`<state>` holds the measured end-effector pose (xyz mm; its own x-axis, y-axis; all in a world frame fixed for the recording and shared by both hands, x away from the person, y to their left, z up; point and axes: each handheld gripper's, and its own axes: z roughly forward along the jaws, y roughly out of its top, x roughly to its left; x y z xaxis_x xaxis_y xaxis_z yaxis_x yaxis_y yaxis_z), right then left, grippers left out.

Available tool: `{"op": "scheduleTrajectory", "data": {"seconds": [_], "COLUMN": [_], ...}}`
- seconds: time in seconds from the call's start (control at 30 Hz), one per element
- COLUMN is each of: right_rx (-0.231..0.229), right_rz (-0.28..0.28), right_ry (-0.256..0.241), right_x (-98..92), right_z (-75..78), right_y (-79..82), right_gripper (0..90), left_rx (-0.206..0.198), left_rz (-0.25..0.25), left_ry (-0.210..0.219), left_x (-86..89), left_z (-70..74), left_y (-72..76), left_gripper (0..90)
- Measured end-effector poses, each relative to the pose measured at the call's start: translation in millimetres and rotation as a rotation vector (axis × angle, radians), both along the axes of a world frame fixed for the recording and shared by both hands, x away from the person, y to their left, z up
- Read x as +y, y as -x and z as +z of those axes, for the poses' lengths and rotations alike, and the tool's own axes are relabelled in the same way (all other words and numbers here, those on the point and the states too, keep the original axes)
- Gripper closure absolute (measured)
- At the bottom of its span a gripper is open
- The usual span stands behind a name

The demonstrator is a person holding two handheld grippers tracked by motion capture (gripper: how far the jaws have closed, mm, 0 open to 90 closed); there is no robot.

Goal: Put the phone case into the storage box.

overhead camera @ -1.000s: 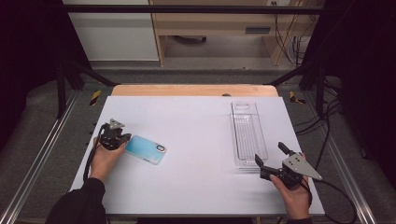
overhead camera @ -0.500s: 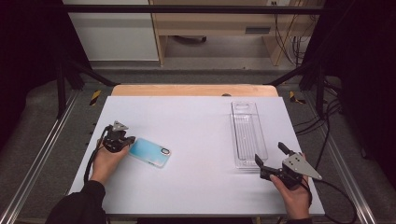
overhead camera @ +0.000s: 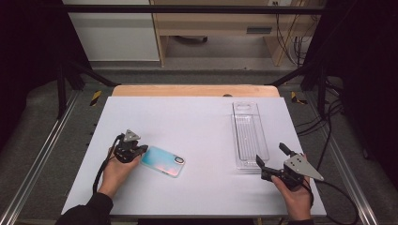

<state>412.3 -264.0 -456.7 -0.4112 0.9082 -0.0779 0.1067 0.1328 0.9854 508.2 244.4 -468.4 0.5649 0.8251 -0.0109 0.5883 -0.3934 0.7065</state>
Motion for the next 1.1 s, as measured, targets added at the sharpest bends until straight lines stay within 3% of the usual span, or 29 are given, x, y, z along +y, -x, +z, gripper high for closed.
{"op": "scheduleTrajectory", "data": {"seconds": [0.47,0.63,0.67,0.73,0.93,1.03,1.1], "right_rx": [-0.002,0.001,0.003,0.009,-0.003,-0.003,0.001], "right_rz": [0.002,0.003,0.008,0.019,0.043,0.072,0.104], "right_ry": [-0.005,-0.012,-0.014,-0.019,-0.028,-0.024,-0.010], "right_x": [-0.8,-0.9,-0.1,1.0,10.6,25.1,40.4], "right_z": [0.5,0.3,0.1,0.5,12.2,23.5,30.5], "right_y": [0.4,0.5,0.7,1.4,9.4,15.9,20.6], "right_gripper": [5.9,5.8,5.6,5.3,4.4,4.4,4.5], "left_rx": [0.010,0.003,-0.008,-0.026,-0.168,-0.242,-0.290], "left_rz": [-0.118,-0.132,-0.131,-0.116,-0.077,-0.054,-0.041], "left_ry": [-0.005,0.001,0.000,0.038,0.147,0.186,0.192], "left_x": [-46.9,-54.2,-55.1,-52.5,-38.9,-31.7,-27.3], "left_z": [-0.1,-1.0,-1.3,-0.3,10.2,9.8,8.4], "left_y": [23.8,29.4,30.8,32.6,53.0,65.1,72.7], "left_gripper": [90.0,90.0,90.0,90.0,88.6,80.3,68.7]}}
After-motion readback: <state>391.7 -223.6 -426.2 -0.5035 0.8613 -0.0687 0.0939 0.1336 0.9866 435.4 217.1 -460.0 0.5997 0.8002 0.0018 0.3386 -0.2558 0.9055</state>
